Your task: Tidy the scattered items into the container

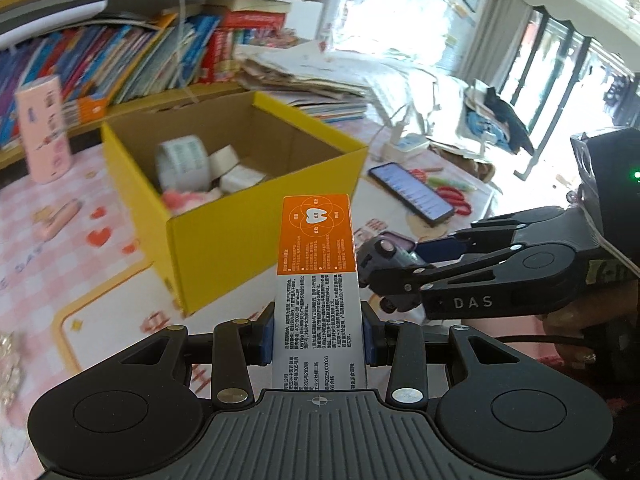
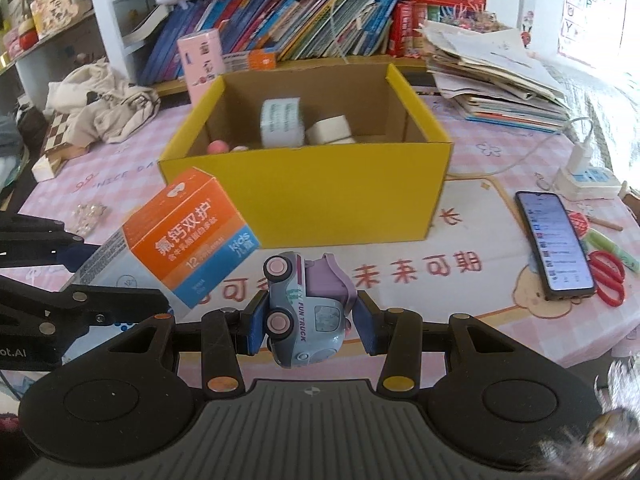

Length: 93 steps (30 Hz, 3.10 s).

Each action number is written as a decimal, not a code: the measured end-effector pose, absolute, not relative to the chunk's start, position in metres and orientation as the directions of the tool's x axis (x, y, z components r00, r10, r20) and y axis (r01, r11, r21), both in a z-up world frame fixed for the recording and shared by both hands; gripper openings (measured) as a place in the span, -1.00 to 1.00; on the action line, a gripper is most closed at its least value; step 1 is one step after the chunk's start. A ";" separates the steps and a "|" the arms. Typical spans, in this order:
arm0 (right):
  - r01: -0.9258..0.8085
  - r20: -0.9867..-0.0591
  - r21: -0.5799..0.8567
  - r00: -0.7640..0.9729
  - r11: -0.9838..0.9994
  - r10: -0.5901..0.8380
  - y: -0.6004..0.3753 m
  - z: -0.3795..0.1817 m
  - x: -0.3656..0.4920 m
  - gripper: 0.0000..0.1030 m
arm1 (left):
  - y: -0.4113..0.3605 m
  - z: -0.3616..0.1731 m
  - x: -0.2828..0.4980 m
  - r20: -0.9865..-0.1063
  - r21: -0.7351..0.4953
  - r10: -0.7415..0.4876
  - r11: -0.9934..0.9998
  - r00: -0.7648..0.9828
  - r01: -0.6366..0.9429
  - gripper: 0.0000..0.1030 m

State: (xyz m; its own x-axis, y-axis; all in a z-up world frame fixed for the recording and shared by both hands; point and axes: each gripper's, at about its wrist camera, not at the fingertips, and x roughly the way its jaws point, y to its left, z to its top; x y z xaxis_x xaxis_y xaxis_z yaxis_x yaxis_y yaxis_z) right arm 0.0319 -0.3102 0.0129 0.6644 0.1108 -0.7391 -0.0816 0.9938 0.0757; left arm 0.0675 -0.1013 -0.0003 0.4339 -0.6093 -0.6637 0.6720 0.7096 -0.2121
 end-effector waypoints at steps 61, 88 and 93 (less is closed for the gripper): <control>-0.650 -0.810 -0.059 0.474 0.757 0.344 -0.334 -0.002 0.255 -0.17 | -0.185 -0.011 0.250 -0.728 -0.076 -0.325 0.913 0.604 0.400 -0.25; -0.425 -0.684 -0.017 0.665 0.905 0.300 -0.348 0.032 0.208 0.50 | -0.139 0.041 0.150 -0.490 -0.092 -0.290 0.955 0.822 0.282 0.83; -0.313 -0.614 -0.030 0.755 0.949 0.229 -0.343 0.045 0.178 0.68 | -0.116 0.039 0.125 -0.476 -0.091 -0.278 0.959 0.834 0.267 0.89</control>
State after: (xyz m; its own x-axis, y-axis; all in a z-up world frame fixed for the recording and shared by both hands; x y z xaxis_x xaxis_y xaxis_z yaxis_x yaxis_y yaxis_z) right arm 0.1775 -0.3431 0.0448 0.7550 0.2290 -0.6144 -0.3128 0.9493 -0.0305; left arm 0.1253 -0.1164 0.0388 0.8343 -0.2778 -0.4763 0.2672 0.9593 -0.0914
